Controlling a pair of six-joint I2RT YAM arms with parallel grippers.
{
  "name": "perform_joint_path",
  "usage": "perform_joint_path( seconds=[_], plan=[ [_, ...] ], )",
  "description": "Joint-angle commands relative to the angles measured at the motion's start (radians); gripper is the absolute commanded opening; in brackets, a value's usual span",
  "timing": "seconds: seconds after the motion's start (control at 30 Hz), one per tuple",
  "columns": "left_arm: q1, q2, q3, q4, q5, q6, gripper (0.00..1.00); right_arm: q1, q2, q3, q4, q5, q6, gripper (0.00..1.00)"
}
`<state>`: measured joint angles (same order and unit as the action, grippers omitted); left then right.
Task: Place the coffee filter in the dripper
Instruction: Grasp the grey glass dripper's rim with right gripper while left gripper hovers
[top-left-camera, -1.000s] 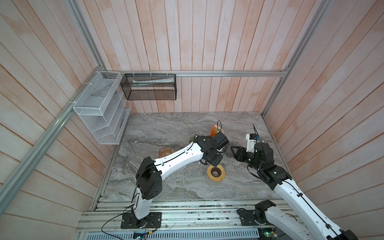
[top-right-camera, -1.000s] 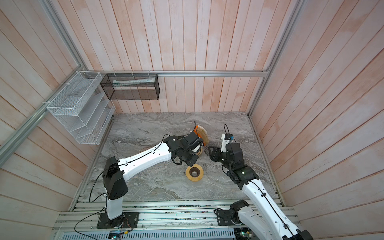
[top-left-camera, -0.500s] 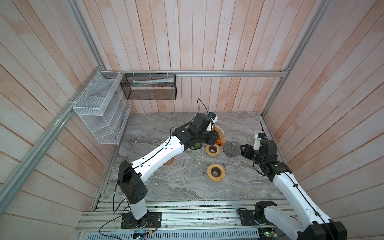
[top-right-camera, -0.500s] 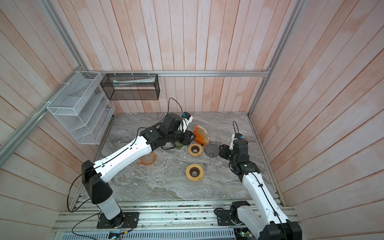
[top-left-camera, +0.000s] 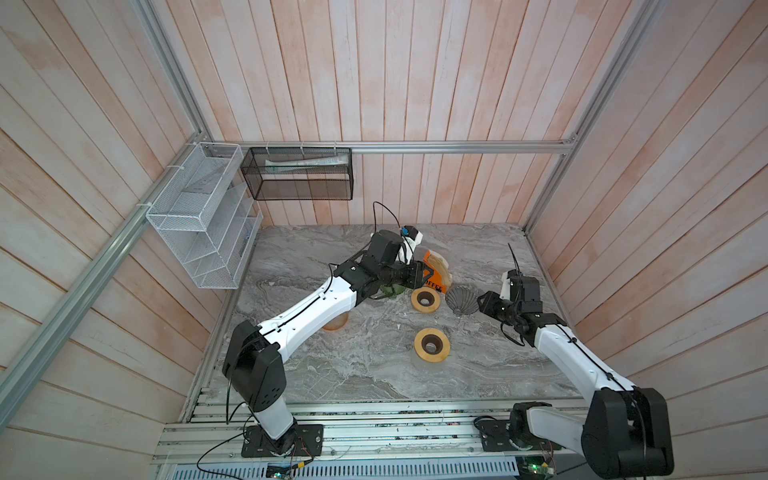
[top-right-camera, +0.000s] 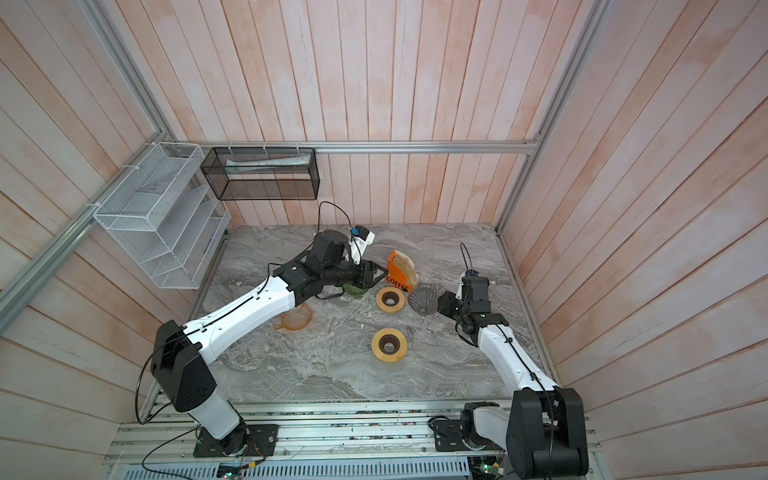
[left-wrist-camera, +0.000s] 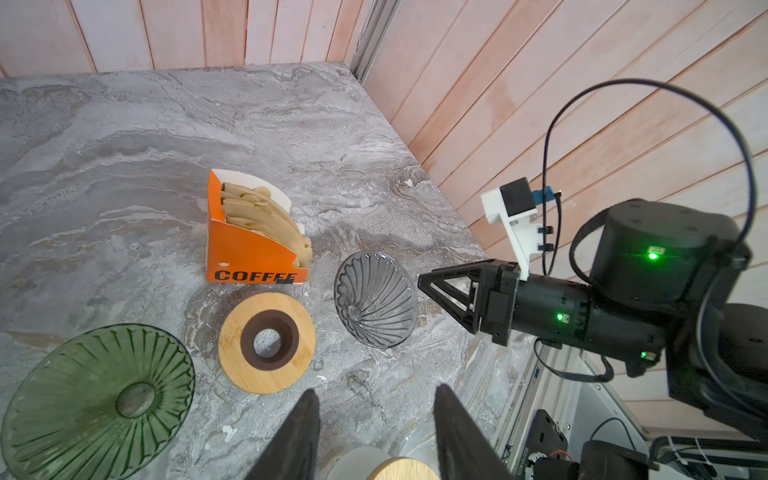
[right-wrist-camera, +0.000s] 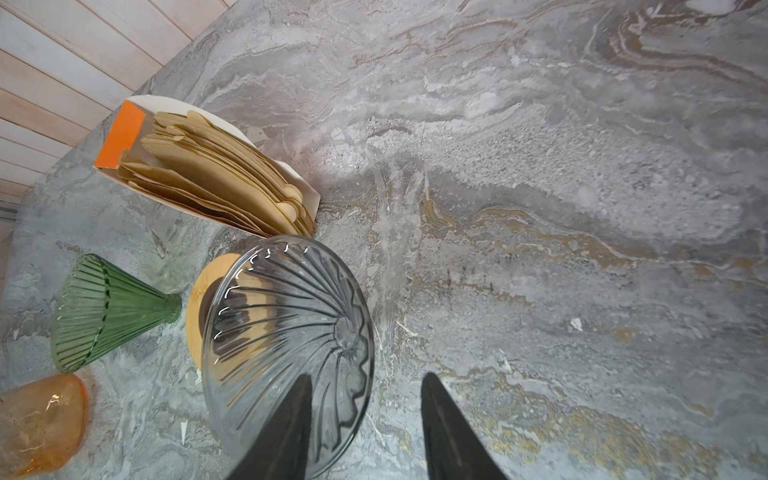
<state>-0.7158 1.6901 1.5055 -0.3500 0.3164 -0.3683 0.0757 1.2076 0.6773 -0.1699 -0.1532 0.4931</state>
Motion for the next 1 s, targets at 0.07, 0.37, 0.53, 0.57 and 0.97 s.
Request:
perform_joint_path(
  seconds=[0.07, 0.37, 0.53, 0.57, 0.97],
  plan=[
    [0.012, -0.014, -0.012, 0.022, 0.009, -0.009, 0.48, -0.004, 0.029, -0.020, 0.053, -0.022, -0.001, 0.44],
    [0.016, -0.005, -0.012, 0.014, 0.000, -0.009, 0.48, -0.003, 0.092, 0.005, 0.074, -0.032, -0.009, 0.41],
    [0.016, 0.003, -0.013, 0.013, 0.003, -0.011, 0.48, -0.004, 0.123, -0.002, 0.105, -0.054, -0.002, 0.39],
    [0.016, 0.003, -0.013, 0.013, 0.004, -0.012, 0.48, -0.004, 0.130, -0.001, 0.108, -0.055, -0.002, 0.38],
    [0.016, 0.005, -0.014, 0.009, -0.002, -0.010, 0.48, -0.004, 0.183, 0.025, 0.124, -0.041, -0.005, 0.29]
  ],
)
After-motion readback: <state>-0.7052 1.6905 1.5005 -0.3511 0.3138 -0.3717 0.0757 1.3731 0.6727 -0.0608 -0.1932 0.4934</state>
